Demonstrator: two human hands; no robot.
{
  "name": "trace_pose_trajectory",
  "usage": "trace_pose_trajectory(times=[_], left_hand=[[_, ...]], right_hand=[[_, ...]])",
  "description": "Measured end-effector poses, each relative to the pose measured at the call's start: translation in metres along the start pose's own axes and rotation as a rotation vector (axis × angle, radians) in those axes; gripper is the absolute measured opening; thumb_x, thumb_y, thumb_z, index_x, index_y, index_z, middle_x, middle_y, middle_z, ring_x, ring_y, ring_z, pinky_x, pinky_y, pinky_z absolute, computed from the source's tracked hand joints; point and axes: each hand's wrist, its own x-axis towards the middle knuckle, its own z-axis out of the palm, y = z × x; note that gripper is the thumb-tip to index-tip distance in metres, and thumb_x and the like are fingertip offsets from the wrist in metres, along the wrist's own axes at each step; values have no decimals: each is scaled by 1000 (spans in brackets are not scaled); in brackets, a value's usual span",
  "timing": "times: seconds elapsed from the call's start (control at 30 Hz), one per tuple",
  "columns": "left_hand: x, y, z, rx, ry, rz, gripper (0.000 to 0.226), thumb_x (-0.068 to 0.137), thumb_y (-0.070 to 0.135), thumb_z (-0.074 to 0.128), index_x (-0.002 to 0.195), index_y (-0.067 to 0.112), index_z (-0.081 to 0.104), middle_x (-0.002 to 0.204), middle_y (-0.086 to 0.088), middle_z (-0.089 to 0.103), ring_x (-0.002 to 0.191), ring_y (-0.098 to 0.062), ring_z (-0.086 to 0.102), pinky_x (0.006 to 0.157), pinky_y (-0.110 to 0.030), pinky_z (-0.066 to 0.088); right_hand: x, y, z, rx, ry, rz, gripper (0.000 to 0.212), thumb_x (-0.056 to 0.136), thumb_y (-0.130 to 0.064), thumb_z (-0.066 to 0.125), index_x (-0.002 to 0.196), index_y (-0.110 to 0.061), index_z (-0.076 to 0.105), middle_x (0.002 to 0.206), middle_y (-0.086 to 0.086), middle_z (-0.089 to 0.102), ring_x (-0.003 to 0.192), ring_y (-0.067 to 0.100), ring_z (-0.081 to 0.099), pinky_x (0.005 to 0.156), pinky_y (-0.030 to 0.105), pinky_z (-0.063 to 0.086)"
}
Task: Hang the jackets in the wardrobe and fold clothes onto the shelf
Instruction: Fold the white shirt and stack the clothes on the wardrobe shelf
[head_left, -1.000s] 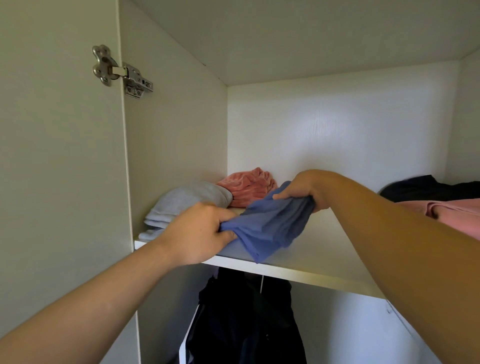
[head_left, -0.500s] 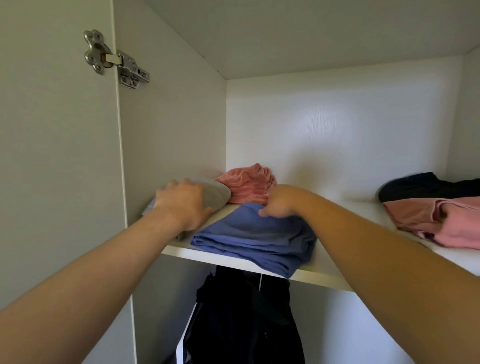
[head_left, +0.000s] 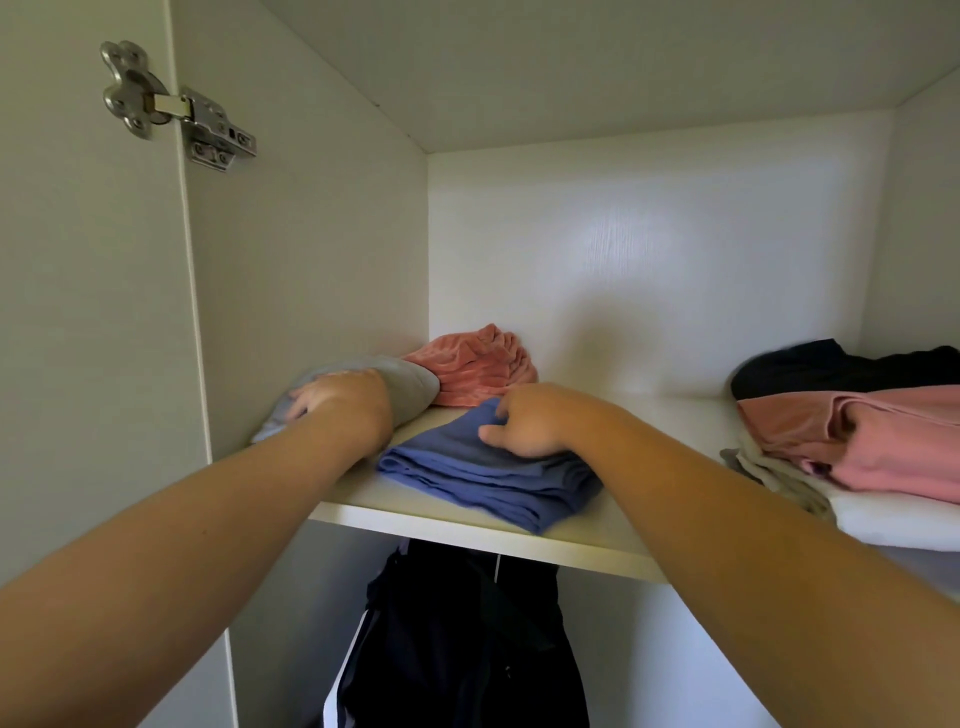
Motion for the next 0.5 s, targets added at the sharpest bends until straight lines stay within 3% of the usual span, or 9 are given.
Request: trace_pose_trajectory(times=[0.07, 0.17, 0.27, 0.4, 0.5], left_hand=[[-7, 1, -3, 0, 85, 87, 47, 96, 21, 54, 142, 11, 52, 143, -14, 54, 130, -36, 53, 103, -48, 49], [-7, -6, -19, -20, 172, 127, 41, 97, 15, 52, 138, 8, 54, 138, -15, 58, 124, -35, 58, 98, -45, 50], [0, -21, -43, -111, 221, 118, 33, 96, 16, 54, 125, 1, 61, 128, -22, 63, 115, -39, 62, 90, -40, 51], [-3, -24, -70, -300, 325, 111, 32, 94, 16, 55, 121, 0, 62, 126, -27, 62, 114, -44, 61, 91, -42, 51], [-21, -13, -85, -307, 434, 178, 29, 93, 14, 53, 118, 2, 62, 121, -26, 63, 109, -44, 62, 83, -42, 50]], right_hand=[[-6, -3, 0, -24, -109, -19, 53, 105, -54, 33, 104, -10, 63, 96, 5, 55, 96, 26, 50, 86, 34, 36], [-9, -2, 8, -43, -240, -15, 66, 104, -62, 23, 128, -15, 63, 124, 10, 63, 114, 28, 55, 100, 38, 39], [-9, -4, 13, 20, -246, 1, 68, 105, -59, 22, 138, -10, 57, 133, 14, 61, 119, 31, 56, 93, 37, 39], [-7, -14, 15, 72, -228, -14, 67, 106, -56, 24, 138, -7, 57, 133, 19, 61, 120, 34, 57, 102, 40, 41], [-5, -16, 16, 113, -187, -26, 61, 107, -53, 27, 137, -10, 58, 130, 17, 63, 117, 32, 58, 96, 37, 40]])
